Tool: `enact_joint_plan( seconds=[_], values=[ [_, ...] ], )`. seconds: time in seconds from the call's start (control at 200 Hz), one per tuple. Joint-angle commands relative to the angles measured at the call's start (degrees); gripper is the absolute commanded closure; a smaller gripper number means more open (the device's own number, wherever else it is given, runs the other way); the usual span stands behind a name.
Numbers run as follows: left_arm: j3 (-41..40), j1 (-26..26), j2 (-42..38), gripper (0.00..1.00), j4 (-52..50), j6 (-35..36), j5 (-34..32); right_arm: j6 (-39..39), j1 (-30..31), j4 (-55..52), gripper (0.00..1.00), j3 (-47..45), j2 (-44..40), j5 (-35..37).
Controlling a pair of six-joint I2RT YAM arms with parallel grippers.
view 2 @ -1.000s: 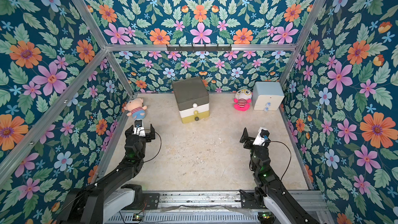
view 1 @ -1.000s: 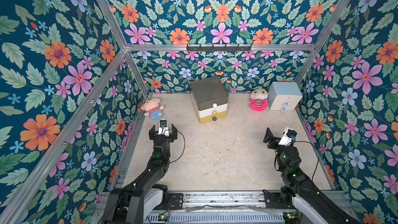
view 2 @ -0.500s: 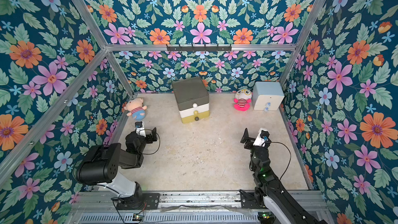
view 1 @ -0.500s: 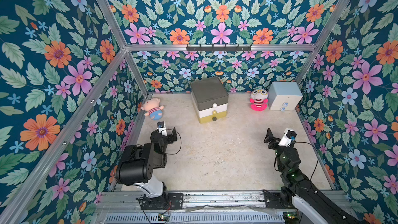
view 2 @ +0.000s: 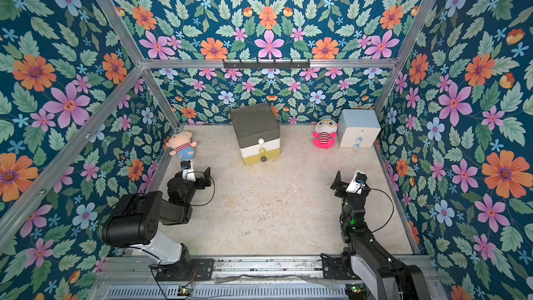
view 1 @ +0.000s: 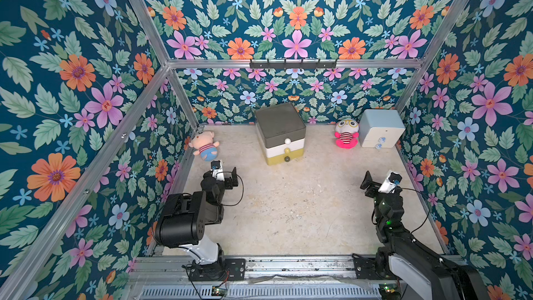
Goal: Place the wired earphones into the drawer by color
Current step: Reset both arms
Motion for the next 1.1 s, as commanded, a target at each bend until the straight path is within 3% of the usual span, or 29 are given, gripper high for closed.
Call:
enact_joint_plan(
  seconds=[0.0, 0.245, 0.38, 0.46, 0.59, 1.095],
  values=[
    [0.14, 0.0, -0.03, 0.01, 1.79, -0.21, 0.3, -3.63, -0.59, 10.95, 0.01, 0.44, 5.0, -1.89],
    [0.23, -0.15, -0.03, 0.01, 1.62, -0.21, -0.08, -4.41, -3.22, 22.04, 0.01, 1.46, 19.22, -3.65],
    [0.29, -0.15, -0.03, 0.01, 1.54, -0.16, -0.24, -5.3, -3.43, 35.84, 0.01, -0.18, 28.14, -2.83],
    [0.31, -0.28, -0.03, 0.01, 1.37, -0.12, -0.39, -3.79, -4.19, 26.25, 0.01, 2.4, 26.01, -3.63],
    [0.32, -0.35, -0.07, 0.01, 1.36, -0.12, -0.65, -1.0, -7.64, 21.83, 0.01, 4.67, 26.08, -7.52],
    [0.93, -1.29, -0.21, 0.01, 0.01, 0.41, -2.73, -1.11, -7.64, 23.57, 0.01, 4.34, 26.76, -7.42]
  ],
)
